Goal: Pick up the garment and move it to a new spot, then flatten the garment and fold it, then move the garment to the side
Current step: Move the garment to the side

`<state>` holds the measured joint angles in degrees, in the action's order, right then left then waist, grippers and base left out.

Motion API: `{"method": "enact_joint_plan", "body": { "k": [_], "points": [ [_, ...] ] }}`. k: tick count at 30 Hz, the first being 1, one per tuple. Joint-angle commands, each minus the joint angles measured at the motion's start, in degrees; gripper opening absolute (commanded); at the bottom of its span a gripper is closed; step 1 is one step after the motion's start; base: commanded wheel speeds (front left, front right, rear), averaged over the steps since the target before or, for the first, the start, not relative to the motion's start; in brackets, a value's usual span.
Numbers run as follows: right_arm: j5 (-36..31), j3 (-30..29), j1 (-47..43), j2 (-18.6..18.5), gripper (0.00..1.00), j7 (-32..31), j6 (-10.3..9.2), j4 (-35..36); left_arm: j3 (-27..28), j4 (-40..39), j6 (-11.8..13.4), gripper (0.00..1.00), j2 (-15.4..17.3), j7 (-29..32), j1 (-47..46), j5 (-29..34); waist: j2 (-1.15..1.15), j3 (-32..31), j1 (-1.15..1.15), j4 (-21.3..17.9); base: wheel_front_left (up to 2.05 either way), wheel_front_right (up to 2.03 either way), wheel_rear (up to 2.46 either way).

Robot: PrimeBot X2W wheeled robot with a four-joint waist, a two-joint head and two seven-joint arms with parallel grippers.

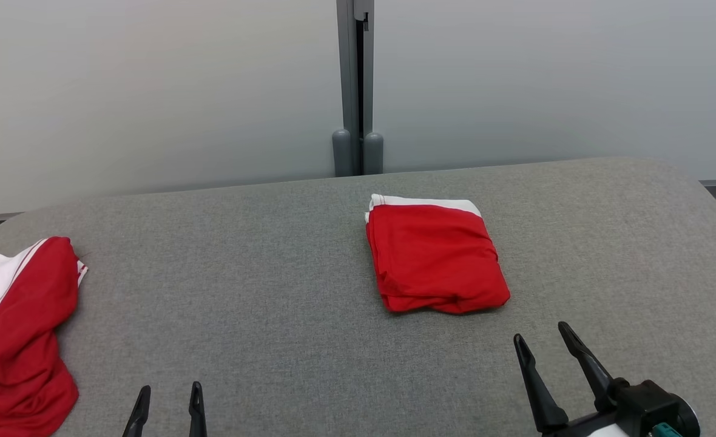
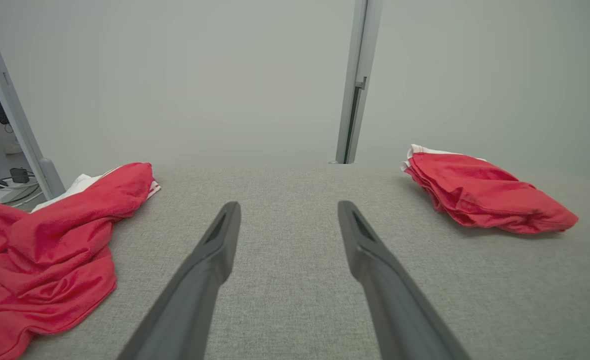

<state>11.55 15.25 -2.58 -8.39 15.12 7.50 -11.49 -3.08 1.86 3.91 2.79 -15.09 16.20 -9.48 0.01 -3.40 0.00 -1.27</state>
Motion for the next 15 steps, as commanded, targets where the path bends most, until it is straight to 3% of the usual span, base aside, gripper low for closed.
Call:
{"method": "enact_joint_plan", "body": {
  "k": [1,7,10,15],
  "points": [
    [0.03,-0.21,0.41,0.00,1.00,0.05,-0.02,0.33,0.15,0.03,-0.21,1.00,0.21,-0.09,-0.44,0.46,-0.01,0.03,0.00,0.02,0.00,0.00,0.00],
    [1.01,-1.30,0.97,0.75,1.00,0.04,-0.02,0.81,-0.08,0.31,-0.77,1.00,0.20,-0.09,-1.52,2.04,-0.01,1.48,0.00,0.46,0.00,0.00,0.00],
    [5.79,0.21,3.64,0.15,1.00,0.04,-0.02,-0.37,-0.72,-0.72,-1.51,1.00,0.19,-0.09,-2.61,4.38,-0.01,3.62,0.00,0.71,0.00,0.00,0.00],
    [19.65,5.51,12.97,-5.09,1.00,0.04,-0.02,-4.54,-2.63,-2.98,-2.10,1.00,0.19,-0.09,-6.02,5.95,-0.01,9.84,0.00,1.83,0.00,0.00,0.00]
  ]
}}
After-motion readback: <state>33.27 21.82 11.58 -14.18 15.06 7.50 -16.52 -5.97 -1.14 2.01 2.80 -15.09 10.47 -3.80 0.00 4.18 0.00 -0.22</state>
